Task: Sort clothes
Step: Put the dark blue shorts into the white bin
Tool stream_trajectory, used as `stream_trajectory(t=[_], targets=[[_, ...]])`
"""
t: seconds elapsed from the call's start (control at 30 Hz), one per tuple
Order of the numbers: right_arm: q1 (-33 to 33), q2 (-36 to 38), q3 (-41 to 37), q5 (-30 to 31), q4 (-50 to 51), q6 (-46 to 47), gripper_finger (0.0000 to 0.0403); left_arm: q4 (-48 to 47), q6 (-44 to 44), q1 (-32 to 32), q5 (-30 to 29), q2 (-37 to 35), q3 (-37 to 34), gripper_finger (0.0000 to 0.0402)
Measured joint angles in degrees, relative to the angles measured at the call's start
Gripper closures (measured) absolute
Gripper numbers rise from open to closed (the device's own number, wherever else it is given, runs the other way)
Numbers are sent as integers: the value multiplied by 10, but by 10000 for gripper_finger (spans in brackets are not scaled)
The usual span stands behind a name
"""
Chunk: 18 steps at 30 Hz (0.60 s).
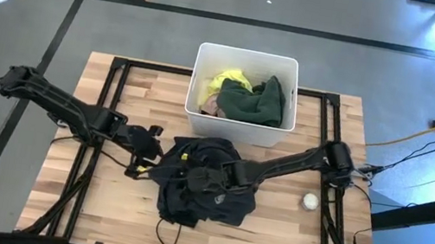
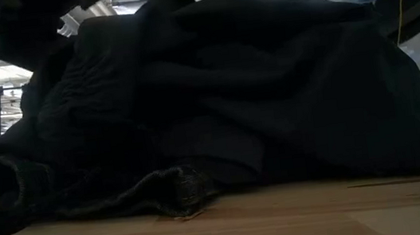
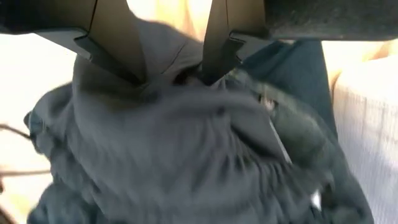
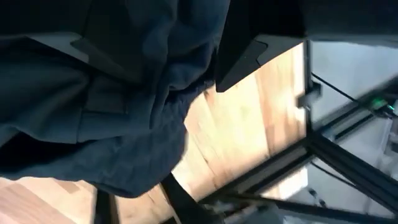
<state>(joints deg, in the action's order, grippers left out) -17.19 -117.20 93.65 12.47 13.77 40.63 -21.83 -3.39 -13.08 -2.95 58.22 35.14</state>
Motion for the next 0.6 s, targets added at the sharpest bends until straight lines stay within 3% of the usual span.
stream_trajectory(t=[0.6], targets=[[-2, -11, 0, 113, -26, 41, 191, 207, -14, -39, 13, 50, -21, 249]])
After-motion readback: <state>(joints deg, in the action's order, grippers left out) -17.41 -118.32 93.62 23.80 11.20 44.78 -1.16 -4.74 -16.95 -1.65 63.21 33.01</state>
